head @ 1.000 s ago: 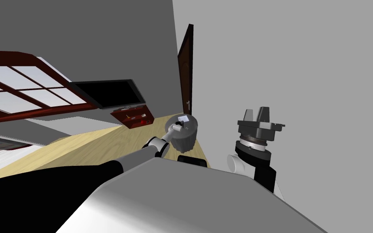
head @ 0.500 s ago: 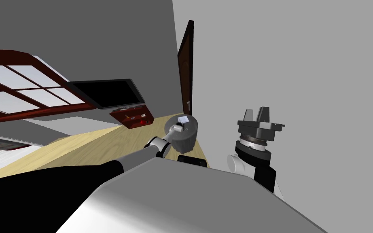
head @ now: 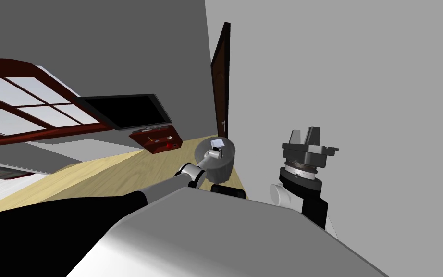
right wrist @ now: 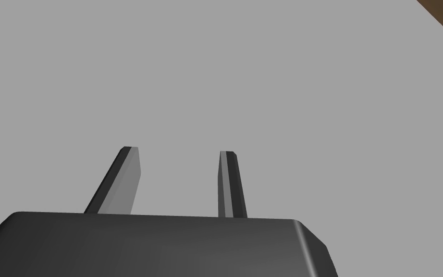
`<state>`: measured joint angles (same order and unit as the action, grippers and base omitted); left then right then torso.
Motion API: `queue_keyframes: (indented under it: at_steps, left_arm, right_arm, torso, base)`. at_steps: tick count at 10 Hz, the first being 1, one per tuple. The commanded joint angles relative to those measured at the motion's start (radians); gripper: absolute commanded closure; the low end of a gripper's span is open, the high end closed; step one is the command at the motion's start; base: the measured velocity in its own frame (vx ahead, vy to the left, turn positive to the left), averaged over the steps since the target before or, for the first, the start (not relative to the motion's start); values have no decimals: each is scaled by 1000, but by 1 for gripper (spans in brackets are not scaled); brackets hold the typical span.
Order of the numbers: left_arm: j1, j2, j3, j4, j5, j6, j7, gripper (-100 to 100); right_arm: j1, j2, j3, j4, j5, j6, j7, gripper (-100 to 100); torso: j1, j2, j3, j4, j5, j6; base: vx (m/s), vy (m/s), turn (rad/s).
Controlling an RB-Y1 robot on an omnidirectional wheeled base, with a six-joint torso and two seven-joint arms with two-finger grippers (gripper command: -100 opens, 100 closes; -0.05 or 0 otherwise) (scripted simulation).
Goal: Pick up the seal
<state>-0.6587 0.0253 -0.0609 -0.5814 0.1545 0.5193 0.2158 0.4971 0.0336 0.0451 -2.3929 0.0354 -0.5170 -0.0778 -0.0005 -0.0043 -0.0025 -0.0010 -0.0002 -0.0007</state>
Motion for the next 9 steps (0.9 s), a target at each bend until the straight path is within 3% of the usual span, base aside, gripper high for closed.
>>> queue_keyframes:
  at_steps: [1,2,3,4,6,7,9]
  left_arm:
    - [-8,-4,1,45,6,-8,-7,-100]
    - [-9,-3,1,29,6,-12,-6,-100]
    - [-9,-3,1,30,5,-11,-6,0]
    - [13,-6,5,43,1,-44,-13,-100]
    - [8,-8,5,52,0,-50,-11,-100]
    - [11,-8,5,48,0,-49,-11,100]
    - [11,-8,6,49,0,-48,-10,100]
  right_arm:
    - [0,0,0,0,0,0,0,0]
    - [0,0,0,0,0,0,0,0]
    - [0,0,0,0,0,0,0,0]
    - [0,0,0,0,0,0,0,0]
    - [0,0,0,0,0,0,0,0]
    - [0,0,0,0,0,0,0,0]
    - [0,0,0,0,0,0,0,0]
  torso:
    - [0,0,0,0,0,0]
    - [1,2,1,0,0,0]
    - [1,3,2,1,0,0]
    - [1,4,2,1,0,0]
    - [0,2,1,0,0,-1]
    - [0,3,2,1,0,0]
    - [1,4,2,1,0,0]
  base:
    - [24,0,-6]
    - [7,1,0]
    - [0,0,0]
    - [72,-11,-35]
    - [28,-16,18]
    - [0,0,0]
    - [0,0,0]
